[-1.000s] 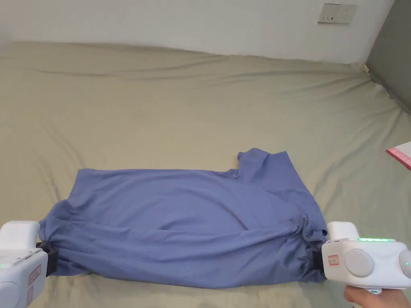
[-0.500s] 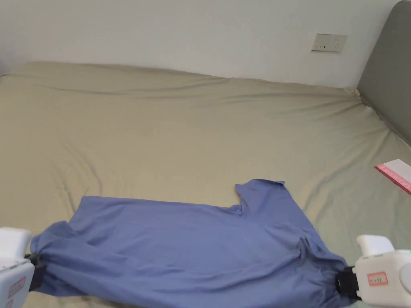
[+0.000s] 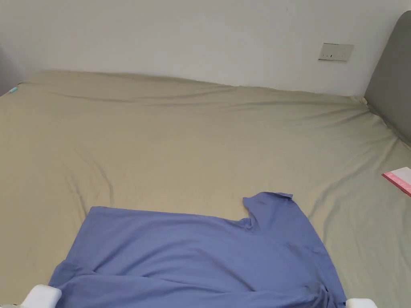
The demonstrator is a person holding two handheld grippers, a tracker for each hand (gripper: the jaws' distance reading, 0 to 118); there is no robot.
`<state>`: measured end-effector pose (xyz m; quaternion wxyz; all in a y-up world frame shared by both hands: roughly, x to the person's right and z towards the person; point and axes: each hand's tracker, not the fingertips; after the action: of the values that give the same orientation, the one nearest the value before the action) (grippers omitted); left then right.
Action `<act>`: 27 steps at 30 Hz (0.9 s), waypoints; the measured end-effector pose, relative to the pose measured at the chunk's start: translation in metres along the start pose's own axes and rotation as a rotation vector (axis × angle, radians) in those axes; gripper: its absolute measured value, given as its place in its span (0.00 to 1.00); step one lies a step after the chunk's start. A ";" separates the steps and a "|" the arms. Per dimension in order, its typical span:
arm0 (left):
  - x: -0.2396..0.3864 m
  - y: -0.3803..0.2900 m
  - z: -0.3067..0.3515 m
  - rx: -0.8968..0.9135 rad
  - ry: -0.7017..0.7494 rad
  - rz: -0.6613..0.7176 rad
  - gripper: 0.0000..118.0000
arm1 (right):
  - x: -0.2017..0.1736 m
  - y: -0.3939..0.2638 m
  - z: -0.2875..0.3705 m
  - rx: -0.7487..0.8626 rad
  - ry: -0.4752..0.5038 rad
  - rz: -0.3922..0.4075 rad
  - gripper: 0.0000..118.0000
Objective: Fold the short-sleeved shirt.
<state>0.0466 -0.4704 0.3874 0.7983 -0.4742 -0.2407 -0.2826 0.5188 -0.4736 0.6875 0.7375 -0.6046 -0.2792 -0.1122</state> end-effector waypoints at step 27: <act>0.050 0.107 0.273 1.146 -0.033 0.166 0.12 | -0.117 0.034 0.314 1.175 0.051 0.059 0.09</act>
<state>0.1236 -0.1962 0.4720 0.9433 0.0121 -0.3298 -0.0364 0.3538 -0.1861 0.6307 0.9582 -0.0993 -0.2598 0.0676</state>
